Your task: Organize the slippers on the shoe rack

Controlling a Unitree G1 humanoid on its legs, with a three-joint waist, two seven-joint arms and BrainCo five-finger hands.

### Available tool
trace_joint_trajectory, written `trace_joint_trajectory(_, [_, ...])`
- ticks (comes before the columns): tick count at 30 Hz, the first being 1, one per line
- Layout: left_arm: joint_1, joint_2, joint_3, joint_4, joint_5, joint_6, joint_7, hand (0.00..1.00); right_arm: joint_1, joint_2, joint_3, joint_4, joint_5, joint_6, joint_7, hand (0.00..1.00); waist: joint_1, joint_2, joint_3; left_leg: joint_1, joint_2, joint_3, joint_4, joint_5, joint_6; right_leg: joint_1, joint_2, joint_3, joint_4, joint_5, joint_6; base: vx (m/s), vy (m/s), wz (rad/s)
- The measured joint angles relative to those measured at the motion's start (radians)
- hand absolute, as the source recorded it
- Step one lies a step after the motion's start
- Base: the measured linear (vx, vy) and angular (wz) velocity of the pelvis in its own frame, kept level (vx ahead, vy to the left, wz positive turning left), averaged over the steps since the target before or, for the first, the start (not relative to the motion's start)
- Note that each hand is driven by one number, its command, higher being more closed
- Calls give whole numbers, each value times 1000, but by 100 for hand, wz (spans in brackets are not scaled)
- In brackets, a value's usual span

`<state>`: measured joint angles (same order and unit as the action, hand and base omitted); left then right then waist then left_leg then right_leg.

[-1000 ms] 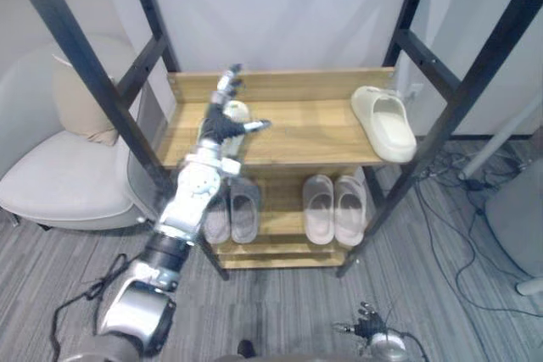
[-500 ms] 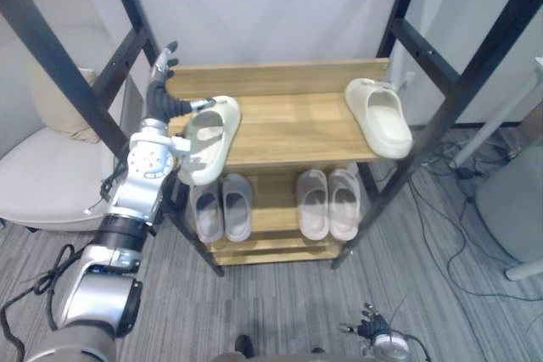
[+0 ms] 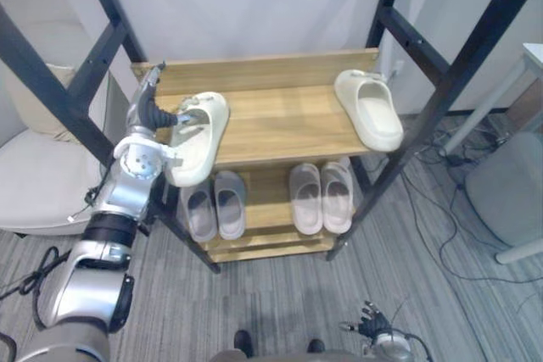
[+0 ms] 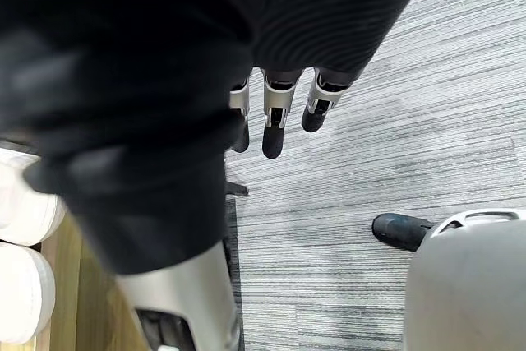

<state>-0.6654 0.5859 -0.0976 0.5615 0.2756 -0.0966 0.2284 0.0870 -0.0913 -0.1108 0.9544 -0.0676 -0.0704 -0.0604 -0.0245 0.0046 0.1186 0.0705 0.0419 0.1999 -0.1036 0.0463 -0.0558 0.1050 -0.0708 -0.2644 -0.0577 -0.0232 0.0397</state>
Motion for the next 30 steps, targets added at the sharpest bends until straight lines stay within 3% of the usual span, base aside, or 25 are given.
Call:
trace_joint_trajectory(3, [-30, 30, -30, 41, 103, 23, -20, 0, 1, 0, 0, -1, 0, -1, 1, 0, 0, 0, 1, 0, 2, 6, 0, -3, -4, -5, 1, 7, 3, -1, -1, -8, 0, -7])
trace_joint_trajectory(4, [-31, 37, -31, 41, 127, 25, -21, 100, 2, 0, 0, -3, 0, -2, 1, 0, 0, 1, 1, 0, 3, 9, 0, -5, -4, -7, 2, 11, 3, -1, -1, 2, 4, -10])
trace_joint_trajectory(14, [-129, 69, -96, 103, 161, 37, -67, 100, 7, 1, 1, -37, 0, -3, 3, 0, -3, 2, 29, -2, 2, 28, 0, -9, -6, -20, 1, 31, 4, 0, -1, 19, 1, -7])
trace_joint_trajectory(30, [-148, 37, -118, 117, 74, 35, -74, 100, 12, -1, -2, -69, 11, -3, 5, 0, -33, 19, 36, 3, 0, 36, 0, -9, -6, -31, -5, 36, 22, 1, -2, -2, -1, -2])
